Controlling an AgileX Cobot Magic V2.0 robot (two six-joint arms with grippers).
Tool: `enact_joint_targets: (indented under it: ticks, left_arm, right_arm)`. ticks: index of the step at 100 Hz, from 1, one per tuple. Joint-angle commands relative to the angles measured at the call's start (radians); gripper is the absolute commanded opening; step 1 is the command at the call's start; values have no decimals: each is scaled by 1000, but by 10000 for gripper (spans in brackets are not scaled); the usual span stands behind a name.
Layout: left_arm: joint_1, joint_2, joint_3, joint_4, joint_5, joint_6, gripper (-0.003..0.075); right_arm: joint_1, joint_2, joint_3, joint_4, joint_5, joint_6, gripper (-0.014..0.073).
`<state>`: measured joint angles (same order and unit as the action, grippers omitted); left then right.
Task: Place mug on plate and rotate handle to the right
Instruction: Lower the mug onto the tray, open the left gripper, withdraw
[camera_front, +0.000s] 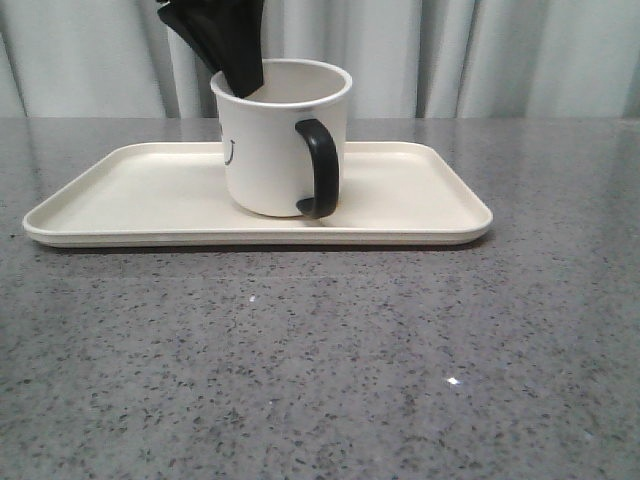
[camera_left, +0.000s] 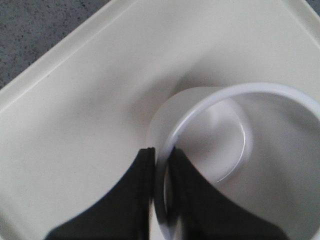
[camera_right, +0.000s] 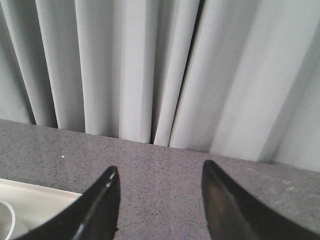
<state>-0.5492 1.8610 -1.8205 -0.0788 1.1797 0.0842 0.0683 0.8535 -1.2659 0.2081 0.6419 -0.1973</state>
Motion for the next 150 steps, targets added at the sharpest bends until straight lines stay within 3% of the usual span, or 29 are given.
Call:
enact_joint_targets:
  ticks: [1,40,66,92,125,150]
  left_arm:
    - [-7,-42,-32,-10,-22,-3,-18]
    - [-7,-42,-32,-15,-22,-3,-5]
    - [-7,-42,-32,-19,-20,-3,148]
    - [-7,-44,-32,-19,-22,-3,230]
    - [-7,-44,-213,27,81,-3,232]
    - [-5,-152,-295,167,85,-14,232]
  right_arm:
    - [-2,-1,-30,-5,-68,-6,391]
    - [-2,-1,-30,-5,-68,-6,391]
    - [-2,-1,-30,-5,-68,-6,391]
    - [-2,-1,-30,-5,-67,-6,391]
    - [-2,-1,-30,-5,-66,-6,391]
    - [-2,-1,-30,-5,-66,-6,391]
